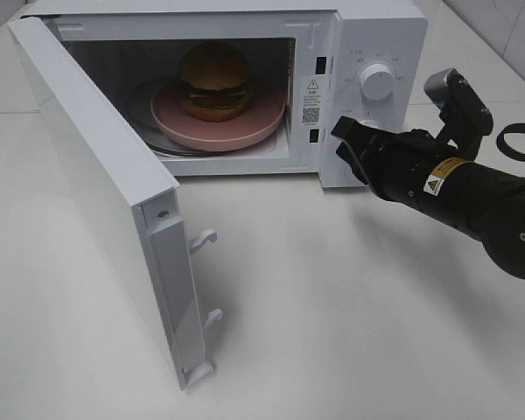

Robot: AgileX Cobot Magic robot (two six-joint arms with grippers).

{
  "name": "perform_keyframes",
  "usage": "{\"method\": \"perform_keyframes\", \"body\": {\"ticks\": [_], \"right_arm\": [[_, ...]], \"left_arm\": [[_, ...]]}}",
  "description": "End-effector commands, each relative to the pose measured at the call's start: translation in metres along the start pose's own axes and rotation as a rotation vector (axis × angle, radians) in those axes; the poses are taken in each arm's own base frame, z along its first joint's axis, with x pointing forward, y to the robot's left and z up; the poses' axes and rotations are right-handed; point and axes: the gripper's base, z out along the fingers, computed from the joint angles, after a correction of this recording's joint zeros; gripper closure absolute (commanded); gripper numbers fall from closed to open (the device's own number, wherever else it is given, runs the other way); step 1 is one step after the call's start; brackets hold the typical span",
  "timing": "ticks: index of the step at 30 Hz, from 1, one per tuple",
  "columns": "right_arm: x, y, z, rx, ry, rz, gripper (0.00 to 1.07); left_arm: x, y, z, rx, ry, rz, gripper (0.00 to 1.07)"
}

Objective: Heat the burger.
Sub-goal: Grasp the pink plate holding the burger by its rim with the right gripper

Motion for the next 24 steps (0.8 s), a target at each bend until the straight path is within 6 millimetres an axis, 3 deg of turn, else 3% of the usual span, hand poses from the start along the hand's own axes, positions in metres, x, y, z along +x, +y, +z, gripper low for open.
{"method": "perform_keyframes", "body": {"ticks": [1, 3, 7, 8, 12, 19, 24], "right_arm": [[-0.001, 0.007, -0.002, -0.056, -0.003, -0.150, 1.03], [0.000, 0.008, -0.002, -0.074, 0.006, -0.319, 1.02], [0.001, 0.009, -0.002, -0.086, 0.011, -0.399, 1.02], [0.003, 0.011, -0.002, -0.109, 0.020, -0.520, 1.02], [0.006, 0.013, -0.002, -0.142, 0.033, -0.661, 1.01], [0.008, 0.013, -0.005, -0.135, 0.098, -0.717, 1.01], [0.009, 0.006, -0.012, -0.032, 0.230, -0.711, 1.01]], "left_arm": [[0.001, -0.001, -0.002, -0.002, -0.032, -0.011, 1.06], [0.001, -0.001, -0.002, -0.002, -0.032, -0.011, 1.06], [0.001, -0.001, -0.002, -0.002, -0.032, -0.011, 1.06], [0.001, -0.001, -0.002, -0.002, -0.032, -0.011, 1.06], [0.001, -0.001, -0.002, -0.002, -0.032, -0.011, 1.06], [0.001, -0.001, -0.002, -0.002, -0.032, -0.011, 1.06], [0.001, -0.001, -0.002, -0.002, -0.032, -0.011, 1.06]]}}
